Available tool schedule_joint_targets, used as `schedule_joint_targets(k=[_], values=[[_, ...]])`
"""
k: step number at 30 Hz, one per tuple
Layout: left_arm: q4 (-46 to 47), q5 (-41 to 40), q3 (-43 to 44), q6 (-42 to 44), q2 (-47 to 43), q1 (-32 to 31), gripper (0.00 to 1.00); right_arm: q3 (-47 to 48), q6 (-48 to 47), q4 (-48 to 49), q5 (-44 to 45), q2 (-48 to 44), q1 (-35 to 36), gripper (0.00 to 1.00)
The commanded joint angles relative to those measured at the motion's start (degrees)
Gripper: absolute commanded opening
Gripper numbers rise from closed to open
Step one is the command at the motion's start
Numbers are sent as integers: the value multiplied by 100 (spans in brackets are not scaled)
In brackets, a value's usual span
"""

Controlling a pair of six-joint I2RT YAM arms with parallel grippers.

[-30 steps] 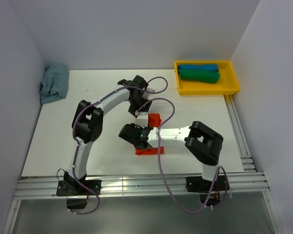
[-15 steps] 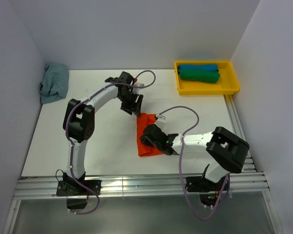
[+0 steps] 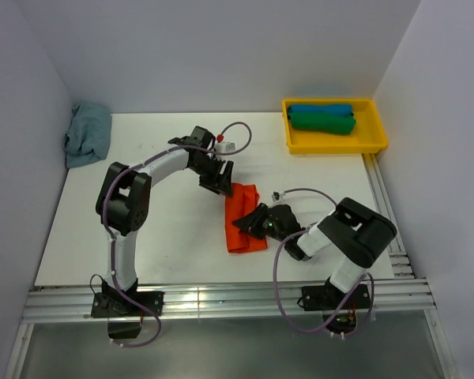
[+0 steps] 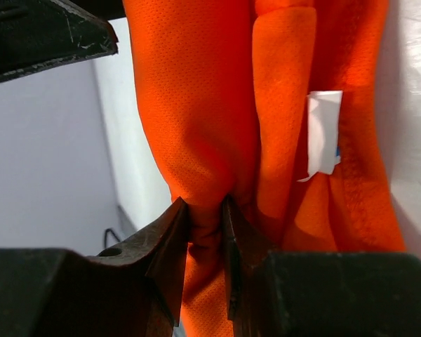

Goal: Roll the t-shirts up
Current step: Roll the tshirt

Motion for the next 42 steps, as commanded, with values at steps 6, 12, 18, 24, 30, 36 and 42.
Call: schedule_joint_targets(k=[6,12,18,24,30,36,42], values=[[443,85,35,-72,59,-161,66,124,475,1529,-1008,885,-216,28],[12,-434,386,-134,340,-293,43,186,599,1732,-1157,1018,-260,28],[-576,-1181,694,-90,341,-398,11,545,11,31,-703,274,-251,37],[-1086,-1761,984,51,463,-574,6,1475,-1105,-3335,852,-1098,21,53],[-1289,-1928,1231,51,630,-679,6,2609,-1624,-5446,2479,-1435,715,57],[-1508,-1964,1512,103,806,-758,8,3980,-1950,-6862,3630,-558,1339,56],[-1561,-1946,1547,130,841,-767,10,5009,-2020,-7733,4247,365,1700,55]])
